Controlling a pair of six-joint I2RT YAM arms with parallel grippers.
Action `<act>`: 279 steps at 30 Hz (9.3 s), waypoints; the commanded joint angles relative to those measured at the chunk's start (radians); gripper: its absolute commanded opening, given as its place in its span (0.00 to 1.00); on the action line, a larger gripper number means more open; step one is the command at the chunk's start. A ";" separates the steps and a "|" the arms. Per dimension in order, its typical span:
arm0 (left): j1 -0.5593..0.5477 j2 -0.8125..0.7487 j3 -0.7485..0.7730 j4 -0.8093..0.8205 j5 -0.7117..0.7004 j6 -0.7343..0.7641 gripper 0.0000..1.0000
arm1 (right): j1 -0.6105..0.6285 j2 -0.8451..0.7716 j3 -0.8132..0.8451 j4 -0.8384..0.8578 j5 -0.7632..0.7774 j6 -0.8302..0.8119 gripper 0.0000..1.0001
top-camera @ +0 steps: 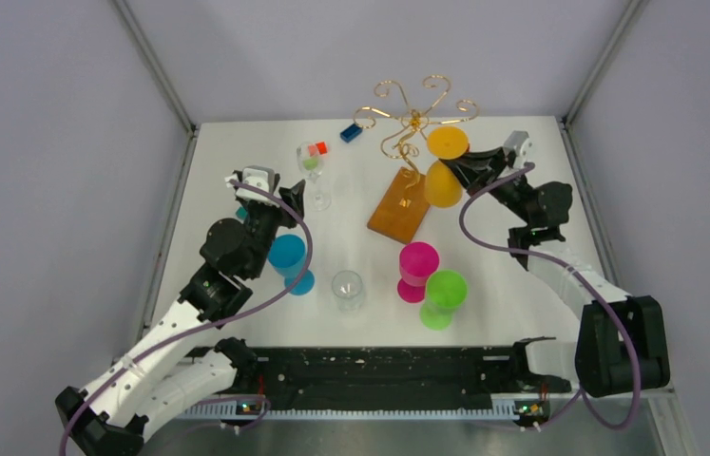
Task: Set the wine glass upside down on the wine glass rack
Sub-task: Turn the wine glass upside down at the wine rack, then pick up the wine glass at the center of the board, then turn the wine glass upside down at the wine rack.
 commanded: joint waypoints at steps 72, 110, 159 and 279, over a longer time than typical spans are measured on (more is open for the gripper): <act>0.004 0.007 0.010 0.054 0.003 -0.004 0.65 | 0.010 -0.052 -0.030 -0.077 0.258 0.030 0.30; 0.088 0.040 0.107 -0.839 -0.177 -0.728 0.57 | 0.011 -0.641 -0.188 -0.525 0.429 -0.018 0.53; 0.116 -0.166 0.165 -0.484 -0.019 -0.511 0.00 | 0.011 -0.742 -0.049 -0.679 0.588 -0.017 0.56; -0.057 0.353 -0.054 1.155 0.962 0.488 0.07 | 0.589 0.115 0.508 -0.230 0.574 0.971 0.00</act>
